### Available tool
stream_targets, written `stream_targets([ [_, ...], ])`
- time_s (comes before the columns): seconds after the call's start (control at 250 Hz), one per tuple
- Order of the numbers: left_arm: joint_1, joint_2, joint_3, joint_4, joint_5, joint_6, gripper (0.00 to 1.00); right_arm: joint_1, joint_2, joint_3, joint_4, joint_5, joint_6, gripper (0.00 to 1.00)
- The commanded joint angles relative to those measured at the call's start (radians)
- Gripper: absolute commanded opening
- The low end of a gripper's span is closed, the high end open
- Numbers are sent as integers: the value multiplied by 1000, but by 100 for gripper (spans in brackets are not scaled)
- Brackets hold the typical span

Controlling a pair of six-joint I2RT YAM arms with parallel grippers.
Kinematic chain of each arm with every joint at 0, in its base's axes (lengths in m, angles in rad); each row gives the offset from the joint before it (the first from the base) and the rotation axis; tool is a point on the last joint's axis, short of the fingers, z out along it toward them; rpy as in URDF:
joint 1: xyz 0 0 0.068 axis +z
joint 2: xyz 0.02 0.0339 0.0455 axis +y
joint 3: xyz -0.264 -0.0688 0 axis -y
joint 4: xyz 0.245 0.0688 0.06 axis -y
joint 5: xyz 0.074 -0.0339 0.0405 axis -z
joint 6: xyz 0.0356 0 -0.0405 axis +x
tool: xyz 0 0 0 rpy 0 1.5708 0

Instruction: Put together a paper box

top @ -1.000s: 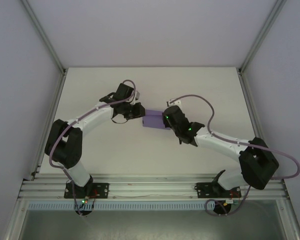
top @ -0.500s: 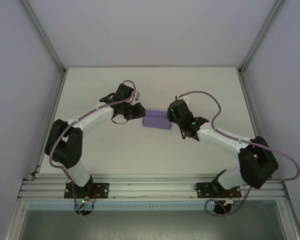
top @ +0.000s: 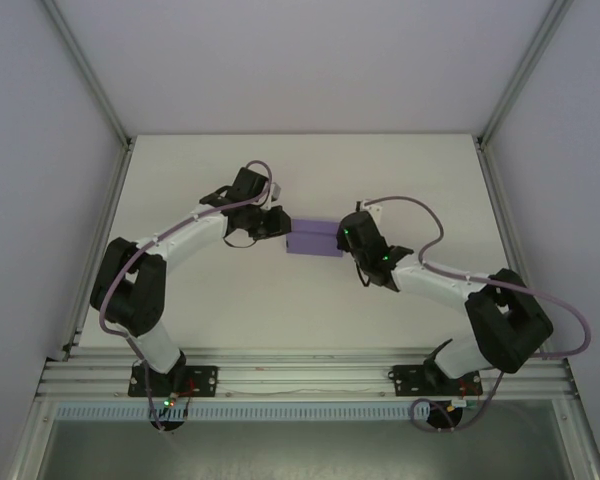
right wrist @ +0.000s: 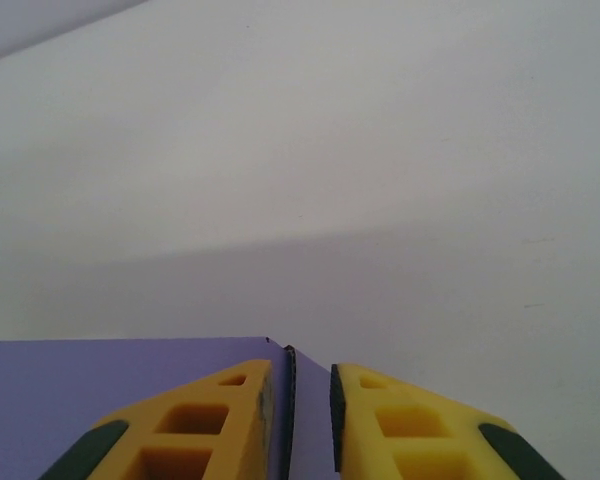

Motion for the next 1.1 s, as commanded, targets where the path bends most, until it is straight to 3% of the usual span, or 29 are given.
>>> stream_targets([
  [0.0,-5,67,-67,-80,-37,-10,18,-7,67,-119,-159,-87,40,21],
  [0.224,-1,69,-107,-64,-59,-19,18,-6,74,-228,-101,-100,-29,15],
  [0.488,0,66,-189,3,-70,-93,17,-6,149,-325,100,-145,-95,11],
  [0.644,3,100,-208,12,-67,-96,7,-10,209,-369,231,-122,-129,3],
  [0.935,3,113,-214,15,-63,-85,6,-7,145,-325,154,-138,-149,3],
  [1.035,3,93,-186,-4,-63,-71,19,-7,92,-258,64,-127,-142,4],
  [1.095,3,78,-151,-21,-71,-56,22,-8,54,-193,-23,-99,-136,7],
])
